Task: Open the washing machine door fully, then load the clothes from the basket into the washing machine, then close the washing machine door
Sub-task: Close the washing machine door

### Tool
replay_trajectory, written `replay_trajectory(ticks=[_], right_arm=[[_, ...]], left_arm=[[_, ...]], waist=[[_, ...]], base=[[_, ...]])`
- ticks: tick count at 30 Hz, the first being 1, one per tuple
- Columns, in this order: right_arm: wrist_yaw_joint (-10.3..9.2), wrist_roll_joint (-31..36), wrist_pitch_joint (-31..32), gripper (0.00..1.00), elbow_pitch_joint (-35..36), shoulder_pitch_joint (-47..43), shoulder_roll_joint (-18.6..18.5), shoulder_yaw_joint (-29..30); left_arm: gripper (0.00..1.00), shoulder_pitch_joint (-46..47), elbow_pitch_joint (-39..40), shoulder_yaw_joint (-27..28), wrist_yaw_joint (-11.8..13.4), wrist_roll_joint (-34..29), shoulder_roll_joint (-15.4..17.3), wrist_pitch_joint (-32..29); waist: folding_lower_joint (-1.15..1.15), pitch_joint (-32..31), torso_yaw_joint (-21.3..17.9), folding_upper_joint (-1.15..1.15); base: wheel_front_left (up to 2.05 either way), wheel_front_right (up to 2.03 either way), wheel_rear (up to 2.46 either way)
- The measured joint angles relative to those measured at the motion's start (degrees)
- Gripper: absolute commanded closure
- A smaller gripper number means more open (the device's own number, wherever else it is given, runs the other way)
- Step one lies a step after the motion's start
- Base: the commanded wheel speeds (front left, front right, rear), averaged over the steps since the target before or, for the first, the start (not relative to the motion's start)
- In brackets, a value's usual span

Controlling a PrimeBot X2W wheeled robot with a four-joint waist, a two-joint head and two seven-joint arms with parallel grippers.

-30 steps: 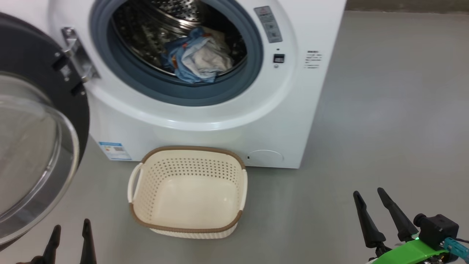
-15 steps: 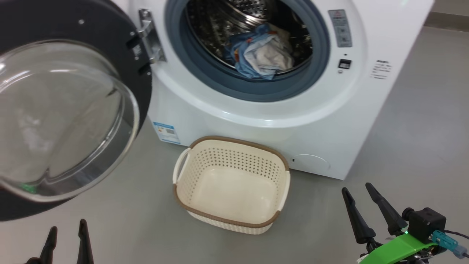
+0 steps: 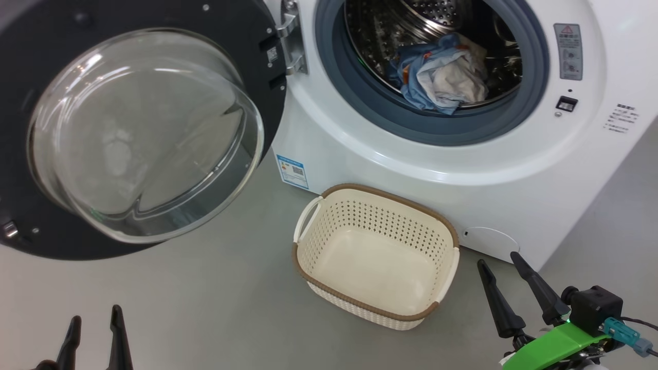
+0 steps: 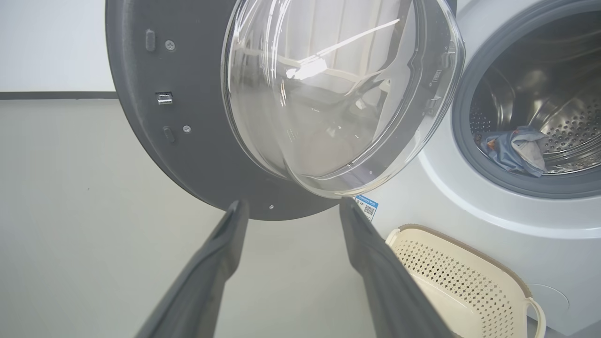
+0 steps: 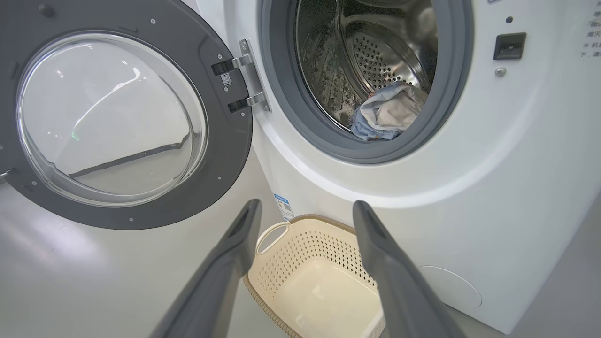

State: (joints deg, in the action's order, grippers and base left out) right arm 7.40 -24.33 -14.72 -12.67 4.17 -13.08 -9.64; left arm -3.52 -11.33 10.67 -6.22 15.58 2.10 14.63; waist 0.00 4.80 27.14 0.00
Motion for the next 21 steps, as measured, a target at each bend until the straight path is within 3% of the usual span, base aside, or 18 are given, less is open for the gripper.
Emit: replay_trajectory(ticks=[12,13,14,15,16,21], right_arm=[[0.00,-0.07,0.00,0.00,-0.30,0.57,-0.23,-0.70],[0.00,-0.15,0.00,0.00,-0.31,0.57,-0.24,-0.74],[0.00,-0.42,0.00,0.00,-0.31,0.57,-0.25,-0.77],[0.00,-0.54,0.00,0.00,-0.31,0.57,-0.26,-0.79],[0.00,-0.54,0.00,0.00,-0.31,0.57,-0.26,-0.79],[0.00,-0.54,0.00,0.00,-0.27,0.55,-0.22,-0.70]], left_arm=[[0.00,-0.14,1.24,-0.32,1.00,0.69,0.00,0.01],[0.18,-0.14,1.44,-0.31,0.99,1.03,-0.01,0.00],[0.59,-0.13,1.80,-0.22,0.99,1.58,-0.02,0.00],[0.87,-0.12,2.30,0.01,0.93,2.72,-0.04,0.00],[1.00,-0.07,2.93,0.43,0.92,3.77,-0.07,0.00],[1.00,1.87,9.26,6.33,0.09,5.95,-0.37,0.01]], waist=[[0.00,-0.02,2.01,0.00],[0.00,-0.01,1.94,0.00],[0.00,0.04,1.87,0.00],[0.00,0.09,1.78,0.00],[0.00,0.15,1.70,0.00],[0.00,0.59,1.09,0.00]], base=[[0.00,0.00,0.00],[0.00,0.00,0.00],[0.00,0.00,0.00],[0.00,0.00,0.00],[0.00,0.00,0.00],[0.00,0.00,0.00]])
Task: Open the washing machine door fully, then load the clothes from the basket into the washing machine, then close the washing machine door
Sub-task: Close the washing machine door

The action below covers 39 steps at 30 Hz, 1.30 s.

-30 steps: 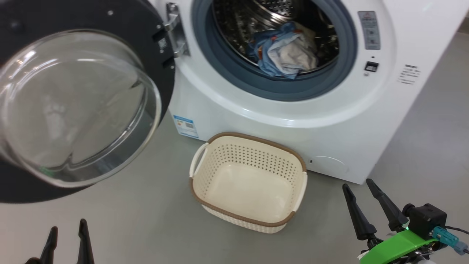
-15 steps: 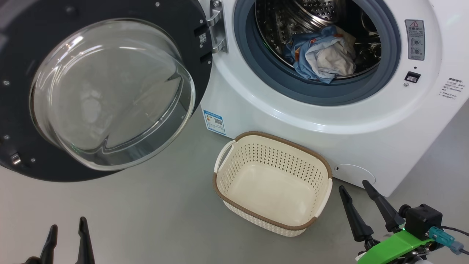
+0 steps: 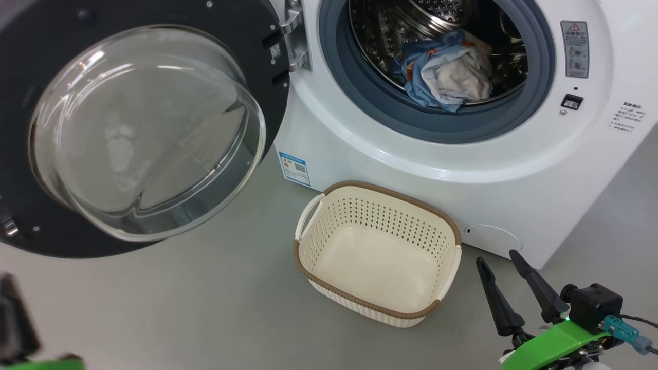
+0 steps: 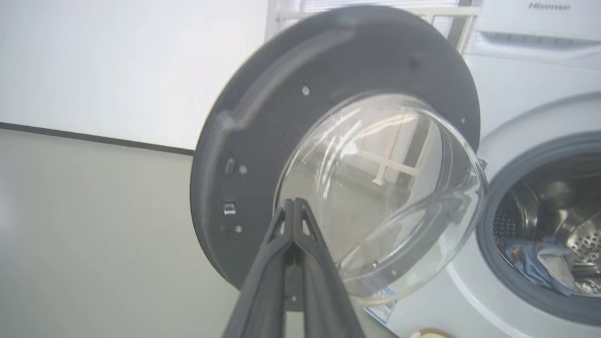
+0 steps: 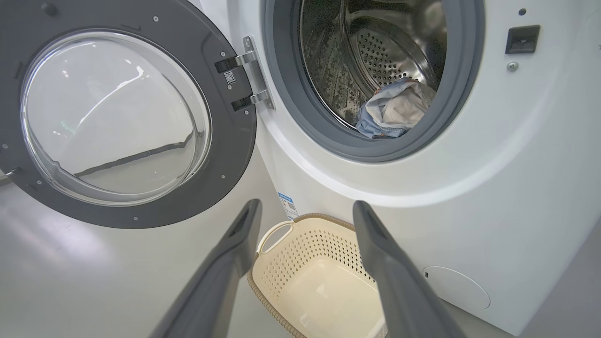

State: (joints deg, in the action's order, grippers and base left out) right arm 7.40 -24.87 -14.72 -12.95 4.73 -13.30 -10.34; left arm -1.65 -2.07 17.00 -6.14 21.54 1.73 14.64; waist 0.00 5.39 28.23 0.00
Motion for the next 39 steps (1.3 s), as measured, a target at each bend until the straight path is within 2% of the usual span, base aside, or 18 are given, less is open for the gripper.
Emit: replay_trajectory(ticks=[3,5,10,13,18,22,25,32,39], right_arm=[[0.00,0.00,0.00,0.00,0.04,-0.01,0.07,0.09],[0.00,0.00,0.00,0.00,0.09,-0.01,0.11,0.08],[0.00,0.01,0.00,0.00,0.20,0.05,0.27,-0.12],[0.00,0.05,0.00,0.00,0.21,0.51,0.40,-0.33],[0.00,0.10,0.00,0.00,0.29,2.78,0.36,-0.91],[0.00,0.25,0.00,0.00,0.27,3.72,0.29,-1.54],[0.00,0.25,0.00,0.00,0.14,4.26,0.12,-1.71],[0.00,0.59,0.00,0.00,-0.20,4.83,0.10,-2.53],[0.00,0.65,0.00,0.00,-0.46,5.99,-0.32,-3.49]], left_arm=[[1.00,4.60,4.33,5.55,-0.79,1.33,0.36,0.01],[1.00,8.42,5.87,8.15,-0.97,3.32,2.00,0.05],[1.00,17.77,5.14,10.55,-1.20,14.46,11.71,0.08],[1.00,22.45,0.49,10.98,-1.20,18.34,18.06,0.08],[1.00,30.32,-12.72,11.90,-1.20,26.57,25.46,0.09],[1.00,36.33,-24.51,9.39,-1.20,34.20,30.98,-0.79],[1.00,40.44,-31.36,6.28,-1.20,40.20,34.06,-6.17],[1.00,46.10,-42.21,-0.37,-1.19,46.30,40.21,-19.47],[1.00,49.26,-48.19,-4.42,-1.20,51.81,41.66,-31.84]], waist=[[0.00,0.29,-0.49,0.00],[0.00,0.53,-0.88,0.00],[0.00,1.57,-2.06,0.00],[0.00,2.52,-2.69,0.00],[0.00,4.40,-3.80,0.00],[0.00,5.84,-4.64,0.00],[0.00,6.75,-5.06,0.00],[0.00,8.34,-5.10,0.00],[0.00,9.80,-4.60,0.00]], base=[[0.00,0.00,0.00],[0.00,0.00,0.00],[0.00,0.00,0.00],[0.00,0.00,0.00],[0.00,0.00,0.00],[0.00,0.00,0.00],[0.00,0.00,0.00],[0.00,0.00,0.00],[0.00,0.00,0.00]])
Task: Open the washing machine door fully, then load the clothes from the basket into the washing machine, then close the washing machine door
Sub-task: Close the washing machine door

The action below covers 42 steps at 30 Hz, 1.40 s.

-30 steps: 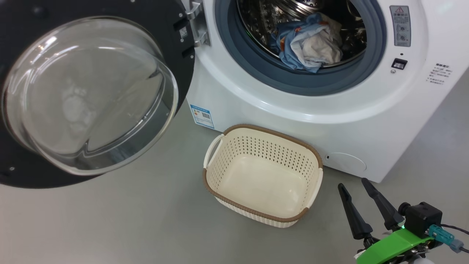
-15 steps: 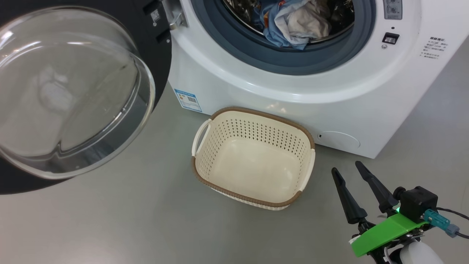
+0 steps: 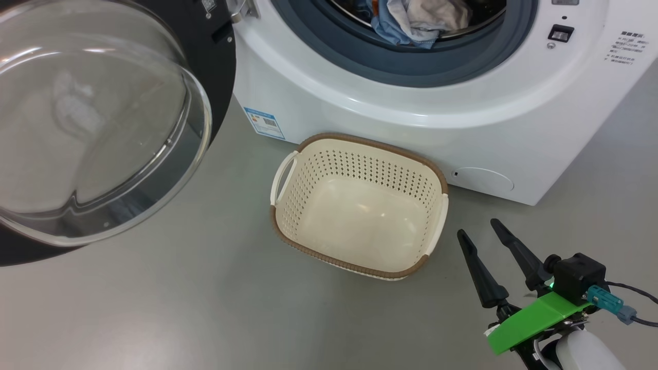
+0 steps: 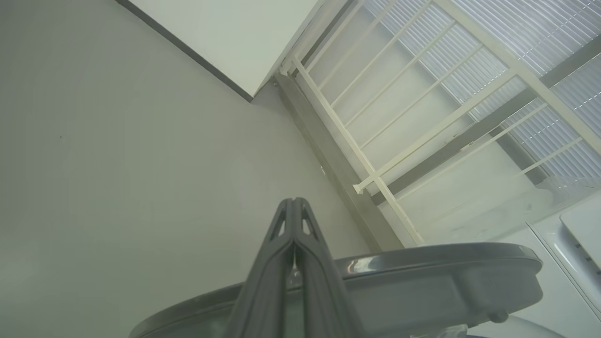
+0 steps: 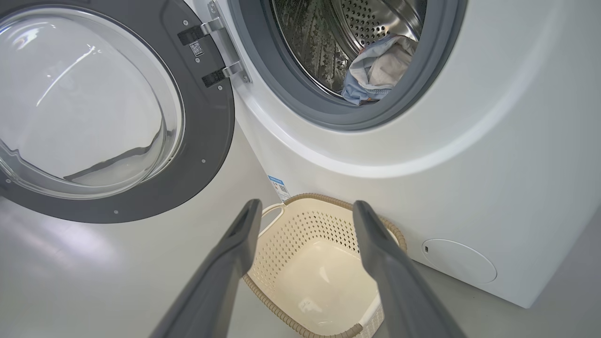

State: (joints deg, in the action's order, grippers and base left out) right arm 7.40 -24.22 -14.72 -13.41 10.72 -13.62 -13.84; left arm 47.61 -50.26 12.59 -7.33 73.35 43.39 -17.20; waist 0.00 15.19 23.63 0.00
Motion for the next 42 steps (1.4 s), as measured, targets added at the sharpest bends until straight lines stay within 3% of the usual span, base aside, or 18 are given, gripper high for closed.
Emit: replay_trajectory(ticks=[8,25,42], right_arm=[[0.00,0.02,0.00,0.00,-0.10,0.26,-0.85,-0.74],[0.00,0.11,-0.01,0.00,-0.15,1.75,-1.54,-1.45],[0.00,0.12,0.00,0.00,-0.52,2.35,-1.11,-1.24]], left_arm=[[1.00,0.69,-2.92,-0.89,0.01,4.01,-0.13,-6.66],[1.00,0.64,-2.26,-2.83,0.02,5.73,-0.40,-8.89],[1.00,-0.52,0.59,-6.36,0.10,7.68,1.59,-19.31]], waist=[[0.00,1.56,0.24,0.00],[0.00,3.06,-0.37,0.00],[0.00,1.63,-0.07,0.00]], base=[[0.00,0.00,0.00],[0.00,0.00,0.00],[0.00,0.00,0.00]])
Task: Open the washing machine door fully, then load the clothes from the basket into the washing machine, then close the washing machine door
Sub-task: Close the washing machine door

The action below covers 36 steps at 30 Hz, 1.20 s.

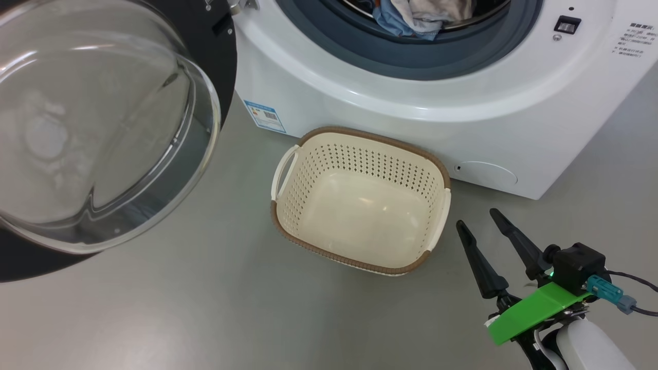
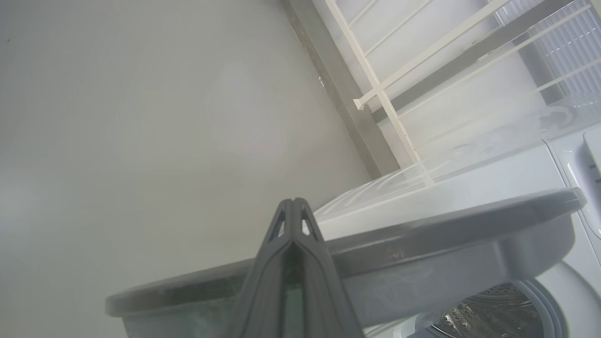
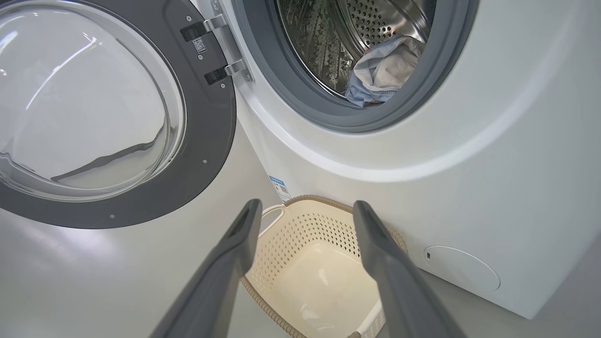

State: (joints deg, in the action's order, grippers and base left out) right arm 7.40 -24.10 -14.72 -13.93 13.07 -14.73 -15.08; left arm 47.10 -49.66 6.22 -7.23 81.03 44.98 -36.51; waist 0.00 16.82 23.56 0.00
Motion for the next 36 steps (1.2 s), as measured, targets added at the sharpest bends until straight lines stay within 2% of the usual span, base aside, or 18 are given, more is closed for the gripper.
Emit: replay_trajectory(ticks=[23,36], right_arm=[[0.00,-0.02,0.00,0.00,0.11,-1.62,0.59,1.43],[0.00,0.16,0.00,0.00,0.32,-5.32,0.80,3.15]], left_arm=[[1.00,-5.95,8.38,-2.91,0.00,5.14,1.81,-13.83],[1.00,-8.59,16.56,-6.46,-0.03,6.89,-0.23,-19.53]], waist=[[0.00,-4.87,-0.22,0.00],[0.00,-8.24,0.30,0.00]], base=[[0.00,0.00,0.00],[0.00,0.00,0.00]])
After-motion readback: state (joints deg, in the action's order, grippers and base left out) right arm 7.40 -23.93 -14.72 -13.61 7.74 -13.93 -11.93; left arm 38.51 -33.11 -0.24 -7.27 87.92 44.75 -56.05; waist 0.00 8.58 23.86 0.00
